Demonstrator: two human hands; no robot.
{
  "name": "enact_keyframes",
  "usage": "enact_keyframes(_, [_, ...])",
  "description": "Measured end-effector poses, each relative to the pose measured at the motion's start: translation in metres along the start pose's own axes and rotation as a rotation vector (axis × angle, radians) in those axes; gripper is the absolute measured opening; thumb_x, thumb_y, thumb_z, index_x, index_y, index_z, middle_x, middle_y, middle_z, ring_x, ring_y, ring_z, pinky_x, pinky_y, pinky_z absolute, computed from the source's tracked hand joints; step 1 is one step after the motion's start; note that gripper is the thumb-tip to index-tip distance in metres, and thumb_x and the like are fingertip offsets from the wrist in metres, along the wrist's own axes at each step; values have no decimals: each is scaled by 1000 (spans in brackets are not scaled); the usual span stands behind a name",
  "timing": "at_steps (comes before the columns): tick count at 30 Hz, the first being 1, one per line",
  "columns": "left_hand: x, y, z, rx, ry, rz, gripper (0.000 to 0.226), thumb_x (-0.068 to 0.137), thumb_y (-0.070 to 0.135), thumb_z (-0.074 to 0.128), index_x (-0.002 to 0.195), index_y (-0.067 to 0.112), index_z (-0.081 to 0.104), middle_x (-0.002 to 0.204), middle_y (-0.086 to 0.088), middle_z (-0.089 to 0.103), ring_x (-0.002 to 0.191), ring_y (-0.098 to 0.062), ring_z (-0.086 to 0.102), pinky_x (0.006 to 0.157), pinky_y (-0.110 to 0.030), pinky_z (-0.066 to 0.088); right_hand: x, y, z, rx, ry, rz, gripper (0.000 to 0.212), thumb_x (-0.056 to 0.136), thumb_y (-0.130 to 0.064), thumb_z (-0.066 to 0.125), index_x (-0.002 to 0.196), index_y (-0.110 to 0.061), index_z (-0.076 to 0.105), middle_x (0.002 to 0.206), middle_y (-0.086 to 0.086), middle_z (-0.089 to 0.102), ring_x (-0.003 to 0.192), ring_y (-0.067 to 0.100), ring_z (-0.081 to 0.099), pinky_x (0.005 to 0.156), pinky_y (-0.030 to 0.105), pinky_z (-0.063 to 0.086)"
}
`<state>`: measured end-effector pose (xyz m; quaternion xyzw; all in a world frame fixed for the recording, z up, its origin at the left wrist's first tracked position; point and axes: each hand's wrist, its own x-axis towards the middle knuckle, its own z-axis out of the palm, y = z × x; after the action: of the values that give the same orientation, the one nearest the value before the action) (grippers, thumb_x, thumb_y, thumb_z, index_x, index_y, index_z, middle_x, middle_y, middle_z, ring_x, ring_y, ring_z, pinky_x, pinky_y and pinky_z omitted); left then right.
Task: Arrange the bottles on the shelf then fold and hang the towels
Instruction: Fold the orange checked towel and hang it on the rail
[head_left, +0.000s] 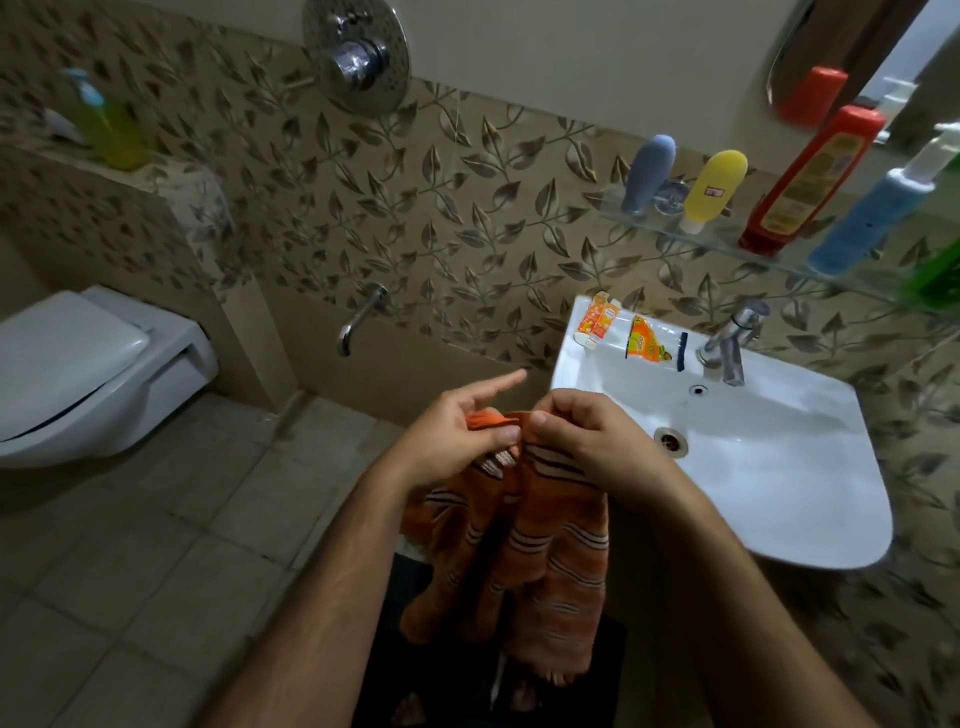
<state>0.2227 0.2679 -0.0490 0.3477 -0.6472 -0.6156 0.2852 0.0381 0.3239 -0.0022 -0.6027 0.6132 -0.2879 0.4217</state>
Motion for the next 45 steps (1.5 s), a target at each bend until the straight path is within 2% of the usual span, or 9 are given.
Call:
enact_keyframes(5, [4,7,5,18,49,-30,8,87,6,69,91,12,72,85,-4,72,82,-15,66,82,-36,54,-4,0,-8,-7,-51,-11,24,94,-30,64,86,-7,66,79,16,69,72,32,65,69,46,52])
enact_keyframes(12, [27,-6,-4,369,438,-10,21,79,15,78,69,31,70,68,18,69,65,9,61,62,-10,46,-19,10,-38,214,-338,0,24,85,-31,71,69,-17,60,60,3,57,56,14,54,55,24,43])
enact_keyframes(20, [31,-27,-16,513,549,-112,27,79,27,77,60,39,63,68,21,66,71,0,64,58,-20,45,-23,14,-48,403,-672,54,15,90,-12,64,76,-18,65,65,-8,63,54,4,56,55,15,45])
enact_keyframes(23, [28,-32,-20,516,490,-174,21,81,24,76,67,35,65,77,16,68,82,-10,66,67,-24,47,-13,18,-39,379,-323,73,10,87,-16,72,80,-14,64,64,3,65,54,13,57,51,19,45])
enact_keyframes(27, [17,-29,-11,363,333,-145,40,82,19,75,119,32,64,107,6,66,101,-10,59,89,-29,47,3,24,-21,252,94,84,12,92,-16,67,81,-13,67,74,11,74,69,27,70,64,34,59])
enact_keyframes(33, [8,-16,7,-91,-132,-29,58,87,7,70,137,31,52,71,9,66,71,-2,61,69,-14,49,2,22,-7,98,27,29,12,92,-15,66,93,-4,69,89,18,74,89,39,71,87,57,55])
enact_keyframes(36, [12,-11,14,-77,-156,-43,30,88,5,68,114,22,68,88,7,72,87,-8,67,76,-20,52,-1,17,-9,112,-1,1,11,92,-13,67,91,-2,68,87,21,73,83,37,70,85,55,55])
enact_keyframes(41, [14,-7,9,-22,-121,-50,12,86,2,69,86,13,67,64,12,67,58,5,58,56,-8,43,-13,13,-21,110,-152,53,24,90,-18,70,75,-6,57,65,13,51,61,22,46,56,32,37])
enact_keyframes(45, [21,2,1,315,-16,11,11,80,14,77,78,23,71,61,17,66,56,6,57,55,-12,44,-20,13,-30,198,-372,93,37,88,-15,69,85,18,52,78,21,51,74,30,47,70,42,39])
